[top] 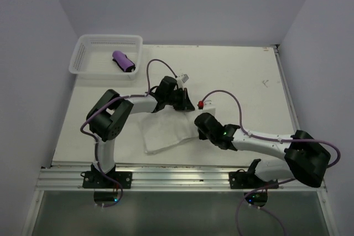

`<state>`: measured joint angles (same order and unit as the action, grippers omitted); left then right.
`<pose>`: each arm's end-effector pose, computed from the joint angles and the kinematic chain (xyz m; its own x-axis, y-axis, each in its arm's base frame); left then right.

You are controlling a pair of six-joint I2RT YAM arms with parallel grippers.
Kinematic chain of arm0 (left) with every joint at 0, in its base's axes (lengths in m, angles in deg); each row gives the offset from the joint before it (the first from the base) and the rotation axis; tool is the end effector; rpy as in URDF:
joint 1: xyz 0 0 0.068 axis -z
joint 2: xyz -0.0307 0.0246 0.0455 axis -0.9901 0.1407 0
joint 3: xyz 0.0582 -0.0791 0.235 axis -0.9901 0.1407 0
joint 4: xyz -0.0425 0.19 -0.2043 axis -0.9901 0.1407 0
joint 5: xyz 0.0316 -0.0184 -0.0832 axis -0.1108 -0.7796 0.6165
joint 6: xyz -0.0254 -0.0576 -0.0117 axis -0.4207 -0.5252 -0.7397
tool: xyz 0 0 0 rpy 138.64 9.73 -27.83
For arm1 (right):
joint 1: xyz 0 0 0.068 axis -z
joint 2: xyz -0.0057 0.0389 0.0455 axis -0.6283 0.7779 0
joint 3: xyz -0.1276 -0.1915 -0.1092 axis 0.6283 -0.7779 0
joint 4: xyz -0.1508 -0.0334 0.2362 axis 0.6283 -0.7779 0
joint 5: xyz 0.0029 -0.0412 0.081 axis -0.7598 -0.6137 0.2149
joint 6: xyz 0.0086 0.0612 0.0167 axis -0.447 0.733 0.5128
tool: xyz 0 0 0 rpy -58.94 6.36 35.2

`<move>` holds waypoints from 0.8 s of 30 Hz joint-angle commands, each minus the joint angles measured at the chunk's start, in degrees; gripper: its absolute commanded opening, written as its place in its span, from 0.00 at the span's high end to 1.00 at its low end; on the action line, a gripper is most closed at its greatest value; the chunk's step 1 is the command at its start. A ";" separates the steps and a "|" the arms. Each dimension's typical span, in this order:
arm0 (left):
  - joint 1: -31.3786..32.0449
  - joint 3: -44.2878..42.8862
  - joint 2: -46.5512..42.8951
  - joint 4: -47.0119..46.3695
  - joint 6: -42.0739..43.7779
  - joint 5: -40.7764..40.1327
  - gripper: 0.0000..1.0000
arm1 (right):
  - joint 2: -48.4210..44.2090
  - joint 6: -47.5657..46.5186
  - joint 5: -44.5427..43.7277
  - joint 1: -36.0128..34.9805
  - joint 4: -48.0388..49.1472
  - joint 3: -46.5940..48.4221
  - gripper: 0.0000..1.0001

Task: Roll the towels
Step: Roll the towel

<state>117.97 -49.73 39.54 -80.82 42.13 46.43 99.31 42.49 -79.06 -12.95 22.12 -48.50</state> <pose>0.3310 -0.2682 0.0991 -0.8896 -0.0463 -0.4544 0.3295 0.6238 -0.7087 0.1812 0.2024 0.1320 -0.7162 -0.0349 -0.6970 -0.2145 0.9614 0.1723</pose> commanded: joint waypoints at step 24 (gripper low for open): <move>-1.42 -1.99 -10.71 8.60 1.52 -0.12 1.00 | 36.79 -5.27 -41.05 -29.15 -34.21 32.46 1.00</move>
<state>116.87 -52.30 31.39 -71.31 42.56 45.73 133.58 37.82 -118.12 -40.73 -7.17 -18.93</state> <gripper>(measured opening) 0.005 0.132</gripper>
